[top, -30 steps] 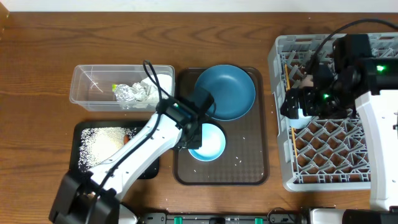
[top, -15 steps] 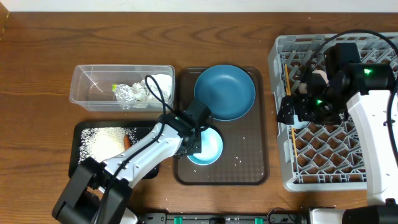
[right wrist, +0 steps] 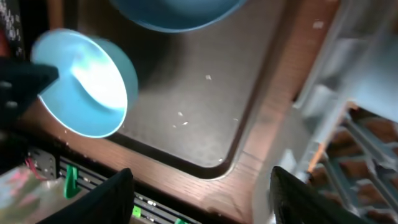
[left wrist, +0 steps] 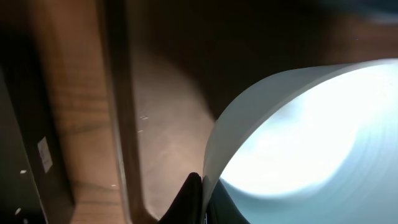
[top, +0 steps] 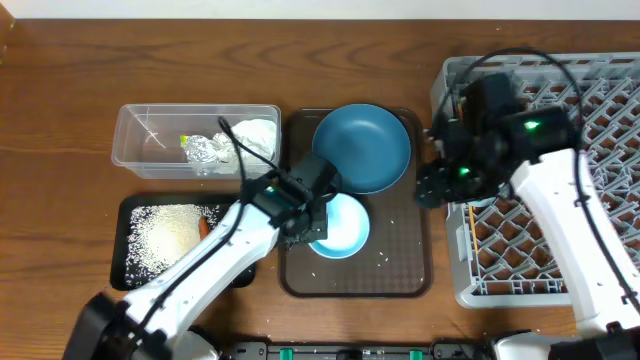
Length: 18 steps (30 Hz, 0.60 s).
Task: Sort waste into correct bins and load items into the dishwasher rack
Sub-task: 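Grasp the light-blue bowl rim with the left gripper, then hand the bowl from the left gripper to the right gripper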
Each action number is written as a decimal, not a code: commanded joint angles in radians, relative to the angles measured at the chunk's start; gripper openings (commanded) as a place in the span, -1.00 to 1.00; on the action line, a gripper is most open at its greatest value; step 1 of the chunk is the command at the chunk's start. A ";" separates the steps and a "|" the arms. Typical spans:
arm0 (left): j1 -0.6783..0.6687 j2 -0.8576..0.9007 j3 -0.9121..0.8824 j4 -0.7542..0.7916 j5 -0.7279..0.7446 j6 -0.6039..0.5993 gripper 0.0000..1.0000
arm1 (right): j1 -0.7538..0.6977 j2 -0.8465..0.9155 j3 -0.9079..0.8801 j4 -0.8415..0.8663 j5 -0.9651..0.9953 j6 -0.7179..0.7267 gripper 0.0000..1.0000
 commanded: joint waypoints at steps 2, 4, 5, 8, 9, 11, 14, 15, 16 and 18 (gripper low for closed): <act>-0.003 -0.068 0.029 -0.006 0.024 -0.001 -0.88 | 0.103 -0.006 -0.089 0.088 -0.006 0.094 0.35; -0.003 -0.080 0.029 -0.006 0.024 -0.001 -0.88 | 0.152 -0.004 -0.135 0.154 -0.007 0.114 0.33; -0.003 -0.080 0.029 -0.006 0.024 -0.001 -0.88 | 0.175 -0.004 -0.154 0.184 -0.007 0.123 0.33; -0.003 -0.080 0.029 -0.007 0.024 -0.001 -0.88 | 0.235 -0.004 -0.198 0.257 -0.006 0.136 0.29; -0.003 -0.080 0.029 -0.007 0.025 -0.001 -0.88 | 0.252 -0.004 -0.209 0.279 -0.006 0.140 0.29; -0.003 -0.080 0.029 -0.007 0.025 -0.001 -0.88 | 0.275 -0.003 -0.226 0.315 -0.006 0.156 0.27; -0.003 -0.080 0.029 -0.008 0.025 -0.001 -0.88 | 0.303 -0.002 -0.253 0.365 -0.005 0.172 0.27; -0.003 -0.080 0.029 -0.009 0.025 -0.001 -0.87 | 0.308 -0.002 -0.259 0.376 -0.005 0.172 0.25; -0.003 -0.080 0.029 -0.010 0.025 -0.001 -0.87 | 0.315 -0.002 -0.268 0.390 -0.005 0.172 0.13; -0.003 -0.080 0.029 -0.011 0.026 -0.001 -0.87 | 0.319 -0.002 -0.277 0.413 -0.001 0.172 -0.37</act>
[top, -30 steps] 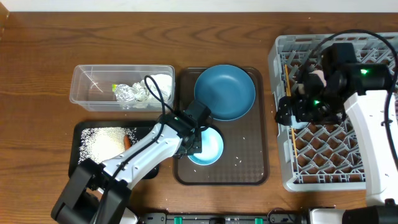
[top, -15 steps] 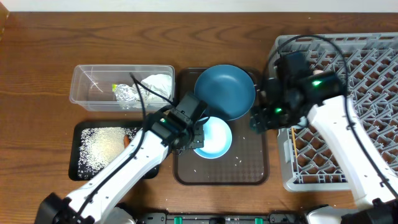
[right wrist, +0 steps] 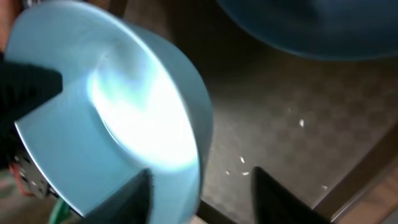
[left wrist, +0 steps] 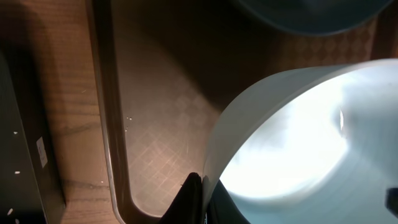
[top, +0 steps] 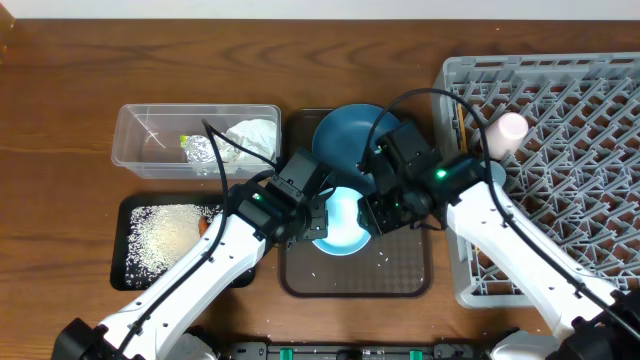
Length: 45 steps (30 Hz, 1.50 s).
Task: Sort waste into correct bins and load items into the dishwasher rack
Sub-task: 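Hand the bowl from the left gripper to the right gripper, then carry the bowl into the rack and release it upright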
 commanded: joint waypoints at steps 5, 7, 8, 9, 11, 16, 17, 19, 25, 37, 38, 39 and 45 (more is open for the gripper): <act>-0.003 -0.005 0.017 0.002 0.056 -0.001 -0.79 | 0.014 -0.003 -0.018 0.062 0.010 0.027 -0.97; -0.003 -0.005 0.017 0.002 0.067 -0.001 -0.80 | 0.014 -0.003 -0.019 0.065 0.018 0.027 -0.98; -0.003 -0.006 0.017 0.002 0.070 -0.001 -0.80 | 0.014 -0.003 -0.019 0.066 0.033 0.027 -0.98; -0.003 -0.009 0.018 0.002 0.071 -0.001 -0.80 | 0.014 -0.003 -0.019 0.066 0.042 0.028 -0.97; -0.003 -0.020 0.018 0.003 0.071 0.000 -0.80 | 0.014 -0.003 -0.019 0.067 0.062 0.028 -0.98; -0.003 -0.079 0.019 0.024 0.071 0.006 -0.43 | 0.013 -0.003 -0.018 0.101 0.079 0.029 -0.98; -0.003 -0.093 0.022 0.029 0.071 0.006 -0.31 | 0.013 -0.003 -0.018 0.117 0.102 0.036 -0.98; -0.002 -0.133 0.037 0.034 0.070 0.006 -0.07 | 0.010 -0.003 -0.017 0.146 0.149 0.039 -0.98; -0.002 -0.256 0.085 0.036 0.069 0.007 0.17 | -0.027 -0.015 0.044 0.162 0.384 0.039 -0.98; -0.002 -0.315 0.080 -0.050 0.013 0.017 0.18 | -0.189 -0.099 0.235 0.248 1.285 -0.227 -0.98; -0.002 -0.310 0.079 -0.051 0.013 0.018 0.18 | -0.211 -0.099 0.235 0.290 1.325 -0.269 -0.98; -0.002 -0.306 0.077 -0.051 0.013 0.018 0.17 | -0.233 -0.096 0.235 0.327 1.353 -0.304 -0.98; -0.002 -0.265 0.076 -0.056 0.014 0.034 0.17 | -0.373 -0.056 0.235 0.435 1.439 -0.340 -0.97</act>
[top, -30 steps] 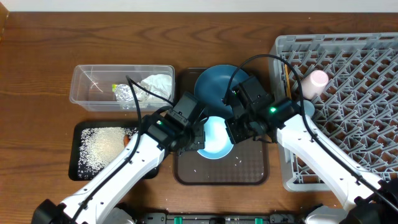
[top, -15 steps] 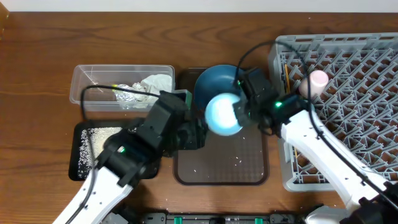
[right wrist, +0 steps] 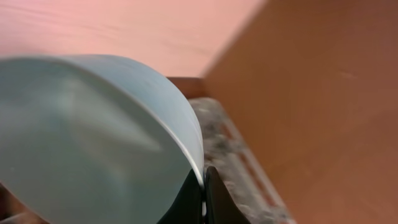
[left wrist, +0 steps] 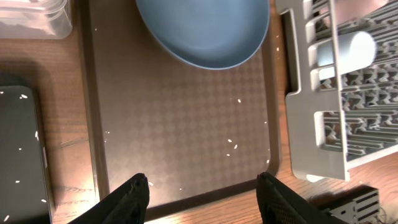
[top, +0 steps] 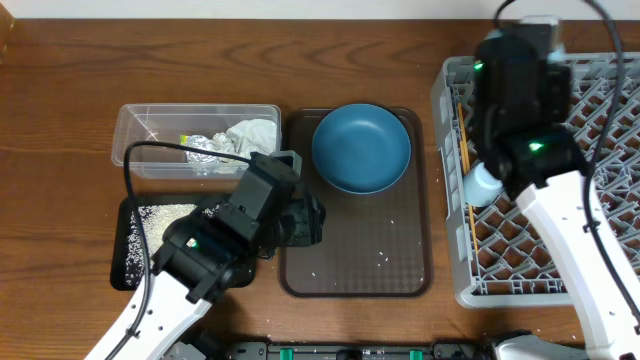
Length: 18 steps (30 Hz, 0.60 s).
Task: Sort waste into correct bins and load items into the dishwasher rack
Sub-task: 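Carry the bowl into the rack and release it upright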
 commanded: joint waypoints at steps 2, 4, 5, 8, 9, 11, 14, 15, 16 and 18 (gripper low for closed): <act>0.000 0.030 0.007 -0.003 -0.014 0.043 0.17 | -0.087 0.056 0.010 0.011 0.152 -0.048 -0.97; 0.000 0.042 0.007 -0.003 -0.014 0.046 0.17 | -0.107 0.095 0.010 0.019 0.192 -0.037 -0.97; 0.000 0.047 0.007 -0.002 -0.014 0.047 0.17 | -0.113 0.117 0.010 0.032 0.219 -0.037 -0.98; 0.000 0.064 0.007 -0.002 -0.014 0.063 0.16 | -0.116 0.204 0.010 0.105 0.320 -0.039 -0.97; 0.000 0.069 0.007 -0.002 -0.015 0.066 0.16 | -0.116 0.228 0.010 0.124 0.341 -0.039 -0.98; 0.000 0.079 0.007 -0.002 -0.014 0.073 0.16 | -0.119 0.278 0.010 0.170 0.378 -0.056 -0.98; 0.000 0.093 0.007 -0.002 -0.014 0.074 0.16 | -0.132 0.357 0.010 0.246 0.424 -0.105 -0.98; 0.000 0.097 0.007 -0.002 -0.014 0.077 0.16 | -0.135 0.375 0.010 0.262 0.425 -0.117 -0.98; 0.000 0.100 0.007 -0.001 -0.014 0.083 0.16 | -0.140 0.398 0.010 0.277 0.425 -0.133 -0.98; 0.000 0.106 0.007 0.001 -0.014 0.098 0.16 | -0.150 0.433 0.010 0.298 0.425 -0.143 -0.98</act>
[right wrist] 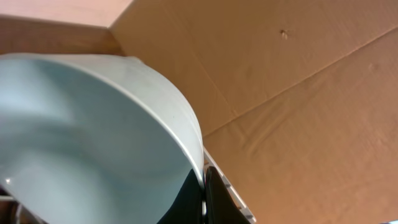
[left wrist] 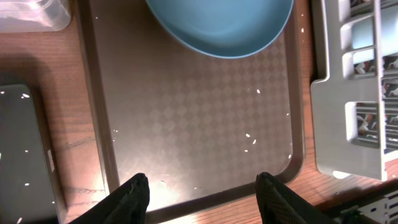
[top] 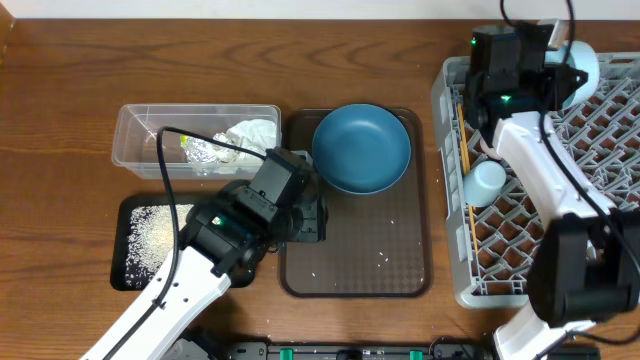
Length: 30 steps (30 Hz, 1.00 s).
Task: Sort waste into correct bins and load items into the dishwasher rack
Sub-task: 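Carry the bowl into the rack and release it upright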
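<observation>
My right gripper is shut on the rim of a light blue bowl, held tilted above the back of the grey dishwasher rack. From overhead the bowl shows at the rack's far edge. On the brown tray lies a dark blue plate. My left gripper hangs open and empty over the tray's near left part, short of the plate.
A light blue cup and orange chopsticks sit in the rack's left side. A clear bin with foil and crumpled paper stands left of the tray. In front of it a black tray holds rice. Rice grains dot the brown tray.
My right gripper has carried the bowl from above the rack's left side to its far back edge. My left gripper, still open, has shifted a little to the right over the tray.
First my left gripper held the light blue bowl over the tray while the right one stood open by the rack. Then the right gripper was at the bowl too. Later the right held it over the rack with the left open; now the bowl is at the rack's back.
</observation>
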Each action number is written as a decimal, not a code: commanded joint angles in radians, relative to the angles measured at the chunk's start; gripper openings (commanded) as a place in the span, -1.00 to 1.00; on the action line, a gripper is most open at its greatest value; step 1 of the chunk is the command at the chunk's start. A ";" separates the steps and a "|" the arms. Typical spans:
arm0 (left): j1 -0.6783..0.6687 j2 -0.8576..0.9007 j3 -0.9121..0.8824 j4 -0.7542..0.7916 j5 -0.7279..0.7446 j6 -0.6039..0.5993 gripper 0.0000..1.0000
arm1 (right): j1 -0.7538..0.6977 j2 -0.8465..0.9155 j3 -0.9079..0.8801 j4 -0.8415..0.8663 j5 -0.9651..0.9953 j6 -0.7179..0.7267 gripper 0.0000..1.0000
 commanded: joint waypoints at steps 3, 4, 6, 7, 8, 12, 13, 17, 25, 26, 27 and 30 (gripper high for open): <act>0.000 0.014 0.007 0.000 -0.012 0.048 0.16 | -0.033 0.075 0.010 0.028 0.073 -0.043 -0.98; 0.000 0.014 0.007 0.000 -0.012 0.051 0.17 | -0.035 0.082 0.010 0.027 0.073 -0.043 -0.98; 0.000 0.014 0.007 0.002 -0.012 0.051 0.16 | -0.039 0.091 0.009 0.025 0.072 -0.043 -0.98; 0.000 0.014 0.007 0.003 -0.012 0.051 0.16 | -0.040 0.098 0.009 0.022 0.072 -0.042 -0.98; 0.000 0.014 0.007 0.005 -0.012 0.051 0.16 | -0.040 0.102 0.009 0.022 0.071 -0.042 -0.98; 0.000 0.014 0.007 0.010 -0.012 0.051 0.16 | -0.040 0.126 0.009 0.019 0.045 -0.042 -0.98; 0.000 0.014 0.007 0.011 -0.012 0.051 0.16 | -0.040 0.136 0.009 0.020 0.045 -0.042 -0.97; 0.000 0.014 0.007 0.012 -0.012 0.051 0.17 | -0.041 0.167 0.009 0.020 0.046 -0.042 -0.98; 0.000 0.014 0.007 0.012 -0.013 0.066 0.16 | -0.040 0.187 0.008 0.016 0.038 -0.042 -0.98; 0.000 0.014 0.007 0.012 -0.013 0.066 0.16 | -0.039 0.187 0.008 0.010 0.030 -0.042 -0.95; 0.000 0.014 0.007 0.012 -0.013 0.066 0.17 | -0.038 0.187 0.008 0.004 0.025 -0.042 -0.90; 0.000 0.014 0.007 0.013 -0.013 0.066 0.17 | -0.034 0.187 0.008 -0.031 0.019 -0.042 -0.63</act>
